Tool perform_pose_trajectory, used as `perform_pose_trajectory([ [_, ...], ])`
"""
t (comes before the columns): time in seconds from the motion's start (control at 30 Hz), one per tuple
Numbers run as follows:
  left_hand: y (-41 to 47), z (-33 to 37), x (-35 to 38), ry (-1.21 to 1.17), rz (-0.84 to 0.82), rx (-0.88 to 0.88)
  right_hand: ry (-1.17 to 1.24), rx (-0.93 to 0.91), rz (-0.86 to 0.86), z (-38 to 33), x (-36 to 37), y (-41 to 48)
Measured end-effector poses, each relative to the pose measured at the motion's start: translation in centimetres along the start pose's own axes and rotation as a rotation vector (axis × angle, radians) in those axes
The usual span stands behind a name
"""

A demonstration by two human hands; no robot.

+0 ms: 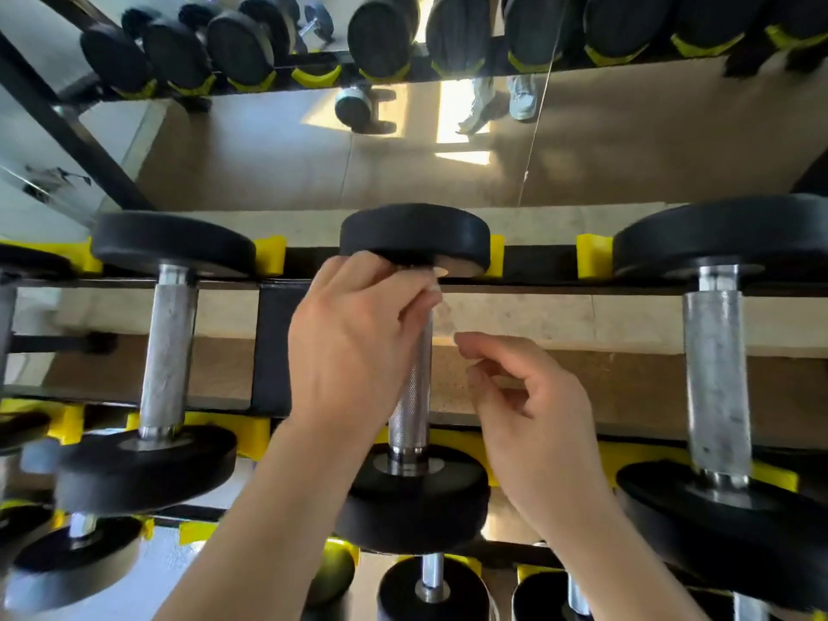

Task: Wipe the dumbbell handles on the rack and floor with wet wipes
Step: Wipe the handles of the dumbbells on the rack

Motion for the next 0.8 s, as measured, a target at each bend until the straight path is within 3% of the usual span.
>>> perform_pose_trajectory([
  [0.07, 0.4, 0.2, 0.1, 0.059, 0.014, 0.081, -0.017, 0.003, -0.028, 0.1, 0.0, -0.6],
  [0.13, 0.2, 0.5, 0.3, 0.060, -0.082, 0.181, -0.024, -0.007, -0.044, 0.4, -0.1, -1.1],
  [0.33, -2.1, 1.0, -1.7, 0.118, -0.704, 0.215, -0.086, -0.071, -0.172, 0.9, -0.8, -2.8],
  [0.4, -2.3, 1.1, -2.1, 0.098, -0.643, 0.285, -0.075, -0.059, -0.169, 1.0, -1.0, -3.0],
  [0.5, -0.9, 1.0, -1.5, 0.037, -0.330, 0.262, -0.040, -0.086, -0.141, 0.9, -1.2, -2.8],
  [0.57, -0.5, 1.4, -0.5, 0.075, -0.277, 0.278, -0.028, -0.072, -0.127, 0.8, -1.3, -2.5],
  [0.8, -3.5, 2.1, -0.9, 0.206, -0.699, 0.530, -0.040, -0.046, -0.160, 1.0, -1.7, -2.9],
])
Point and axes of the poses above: each hand's wrist, its own y-axis towards the middle knuckle, its own x-axis out of the palm, z = x × y, the point moved 3 cm from there along y, towards the middle knuckle, and after that the axes turned 14 degrees about z, right-handed, at the moved point
